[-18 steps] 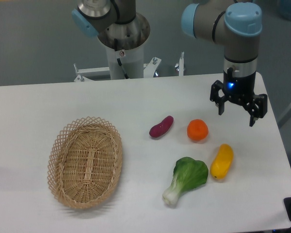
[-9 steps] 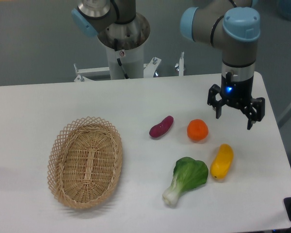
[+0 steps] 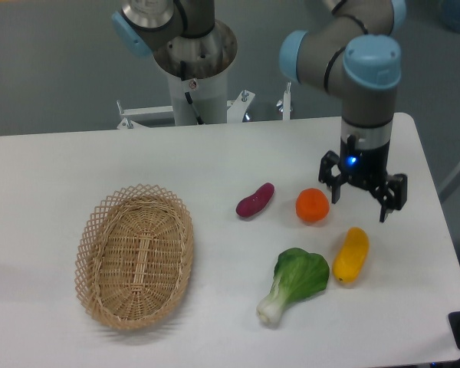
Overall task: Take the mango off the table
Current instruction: 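Lower the gripper down around the yellow mango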
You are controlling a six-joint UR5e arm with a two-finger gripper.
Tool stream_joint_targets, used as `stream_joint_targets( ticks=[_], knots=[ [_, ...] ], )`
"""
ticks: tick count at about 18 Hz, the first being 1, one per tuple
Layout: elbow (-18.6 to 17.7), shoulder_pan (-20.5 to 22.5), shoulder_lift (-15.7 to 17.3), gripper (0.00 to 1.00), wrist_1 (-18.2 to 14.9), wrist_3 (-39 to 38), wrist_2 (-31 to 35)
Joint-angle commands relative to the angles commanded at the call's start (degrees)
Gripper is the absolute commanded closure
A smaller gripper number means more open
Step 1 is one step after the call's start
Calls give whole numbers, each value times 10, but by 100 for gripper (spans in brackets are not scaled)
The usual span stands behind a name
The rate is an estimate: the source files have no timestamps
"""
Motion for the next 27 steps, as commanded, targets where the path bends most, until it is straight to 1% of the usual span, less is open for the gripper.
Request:
stream_joint_targets(
  ticks=[1, 4, 7, 10, 11, 12, 13, 15, 18, 23, 27],
  knots=[
    [10, -1, -9, 0, 0, 0, -1],
    [33, 2, -50, 0, 0, 0, 1],
    [47, 5, -73, 0, 2, 3, 1],
    [50, 5, -98, 0, 33, 7, 1],
    [50, 9, -106, 0, 39, 10, 1],
    [49, 16, -110, 0, 39, 15, 0],
    [40, 17, -110, 0, 39, 20, 1],
    [33, 17, -116, 0, 40, 21, 2],
    [37, 18, -125, 0, 39, 22, 2],
    [25, 16, -126, 0, 38, 15, 5],
    [23, 11, -132, 0, 40, 16, 6]
  ],
)
